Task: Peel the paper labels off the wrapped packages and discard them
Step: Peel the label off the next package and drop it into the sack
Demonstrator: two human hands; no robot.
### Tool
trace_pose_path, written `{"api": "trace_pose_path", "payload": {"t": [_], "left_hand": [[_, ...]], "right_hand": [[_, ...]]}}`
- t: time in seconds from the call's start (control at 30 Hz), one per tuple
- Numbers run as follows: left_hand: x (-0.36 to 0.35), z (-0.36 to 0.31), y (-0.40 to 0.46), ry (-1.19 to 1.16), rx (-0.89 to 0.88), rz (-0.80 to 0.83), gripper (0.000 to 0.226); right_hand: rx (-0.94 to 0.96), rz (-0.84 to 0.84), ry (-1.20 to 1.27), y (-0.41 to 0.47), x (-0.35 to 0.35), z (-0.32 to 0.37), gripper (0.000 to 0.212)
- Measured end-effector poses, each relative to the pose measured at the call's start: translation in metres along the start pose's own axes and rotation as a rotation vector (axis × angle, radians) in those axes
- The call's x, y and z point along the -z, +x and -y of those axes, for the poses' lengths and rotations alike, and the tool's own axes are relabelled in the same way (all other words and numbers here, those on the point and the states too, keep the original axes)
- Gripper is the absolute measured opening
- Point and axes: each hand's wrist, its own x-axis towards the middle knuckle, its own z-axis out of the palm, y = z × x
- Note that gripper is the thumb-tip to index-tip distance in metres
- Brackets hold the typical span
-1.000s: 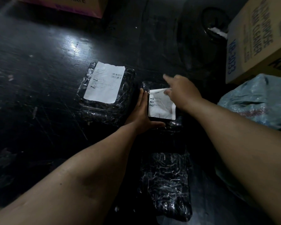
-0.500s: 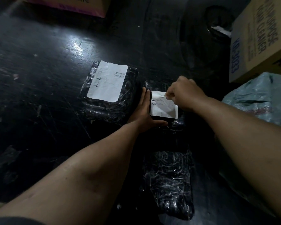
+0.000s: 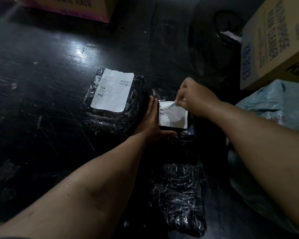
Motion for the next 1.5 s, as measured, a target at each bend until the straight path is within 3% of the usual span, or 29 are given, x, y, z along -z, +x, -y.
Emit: {"api": "trace_pose_path", "payload": {"t": [0.07, 0.2, 0.23, 0.33, 0.4, 0.6, 1.07, 1.17, 1.37, 1.5], "left_hand": [[0.000, -0.001, 0.000, -0.011, 0.007, 0.005, 0.146], [-0.001, 0.000, 0.000, -0.028, 0.005, 0.014, 0.147], [0.000, 0.000, 0.000, -0.025, 0.002, 0.014, 0.147], [-0.001, -0.001, 0.000, -0.012, -0.001, 0.011, 0.147], [-0.001, 0.000, 0.000, -0.017, 0.002, 0.007, 0.147], [-0.001, 0.001, 0.000, -0.016, 0.001, -0.001, 0.144], [-0.002, 0.004, 0.002, -0.013, -0.005, -0.013, 0.143], [-0.002, 0.003, 0.002, -0.018, -0.004, -0.012, 0.144], [-0.002, 0.001, 0.001, -0.046, -0.011, -0.007, 0.145], [-0.002, 0.002, 0.001, -0.033, -0.006, -0.011, 0.146]], "right_hand": [[-0.037, -0.073, 0.017, 0.005, 0.002, 0.000, 0.009], [-0.097, -0.062, 0.056, 0.012, 0.004, 0.006, 0.062], [-0.111, -0.065, 0.046, 0.013, 0.004, 0.006, 0.061], [-0.075, -0.075, -0.083, 0.011, 0.000, 0.004, 0.021], [-0.057, -0.080, -0.100, 0.007, -0.001, 0.003, 0.014], [-0.070, 0.074, -0.032, -0.003, -0.001, 0.006, 0.012], [-0.027, 0.123, -0.018, -0.017, 0.000, 0.007, 0.015], [0.017, 0.065, -0.012, -0.018, 0.006, 0.006, 0.017], [-0.034, -0.074, 0.021, -0.006, 0.001, 0.006, 0.049], [-0.107, -0.092, -0.030, 0.001, 0.005, 0.001, 0.022]]}}
